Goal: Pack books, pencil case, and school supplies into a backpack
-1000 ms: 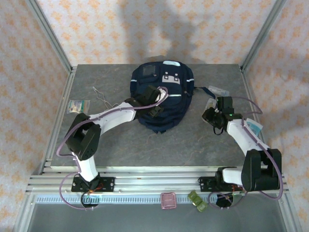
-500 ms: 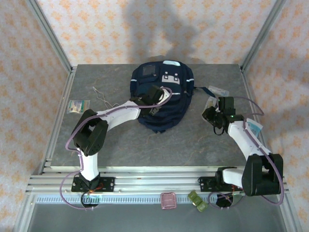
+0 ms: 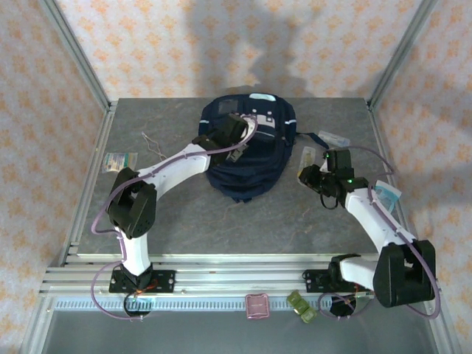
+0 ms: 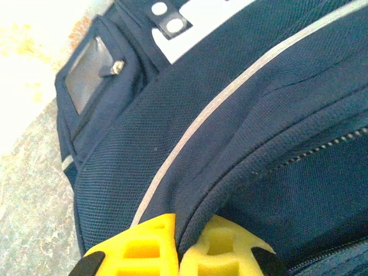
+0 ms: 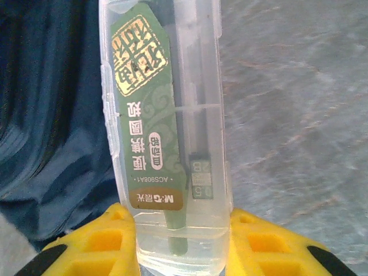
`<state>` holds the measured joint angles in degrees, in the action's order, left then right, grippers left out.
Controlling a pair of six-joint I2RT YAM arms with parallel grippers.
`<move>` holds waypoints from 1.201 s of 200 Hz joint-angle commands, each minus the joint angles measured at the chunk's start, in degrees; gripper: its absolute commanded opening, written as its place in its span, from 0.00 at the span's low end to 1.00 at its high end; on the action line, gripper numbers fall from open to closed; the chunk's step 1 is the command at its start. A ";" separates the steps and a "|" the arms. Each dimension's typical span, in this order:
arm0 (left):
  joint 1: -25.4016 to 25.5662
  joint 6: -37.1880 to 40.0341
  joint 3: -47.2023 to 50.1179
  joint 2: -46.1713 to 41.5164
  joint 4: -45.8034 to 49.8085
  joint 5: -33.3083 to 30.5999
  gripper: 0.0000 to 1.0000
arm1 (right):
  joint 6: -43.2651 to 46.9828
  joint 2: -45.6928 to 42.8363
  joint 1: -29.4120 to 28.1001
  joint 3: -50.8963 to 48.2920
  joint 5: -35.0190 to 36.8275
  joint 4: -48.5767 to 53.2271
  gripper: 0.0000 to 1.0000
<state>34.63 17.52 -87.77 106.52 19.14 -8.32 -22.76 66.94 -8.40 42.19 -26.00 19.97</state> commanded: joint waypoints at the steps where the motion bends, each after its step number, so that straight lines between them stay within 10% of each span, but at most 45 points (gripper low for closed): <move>1: -0.49 -3.83 -7.69 -3.47 2.67 1.73 0.00 | 3.52 -1.20 -4.06 0.08 -3.01 -3.49 0.31; 59: -0.36 -7.63 -11.13 -2.19 6.11 6.58 0.00 | 4.78 5.37 -16.20 3.99 -6.85 -9.48 0.31; 166: 2.19 -12.48 -9.58 -3.24 5.30 12.73 0.00 | -10.91 26.75 -16.91 20.28 -12.93 -17.88 0.29; 240: 2.19 -13.65 -9.12 -3.16 4.77 14.21 0.00 | -17.74 19.73 -17.35 8.05 -7.47 -29.15 0.47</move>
<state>35.90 5.78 -95.11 106.52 28.08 3.22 -39.18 91.79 -25.50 54.72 -37.28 -7.01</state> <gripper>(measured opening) 0.048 0.471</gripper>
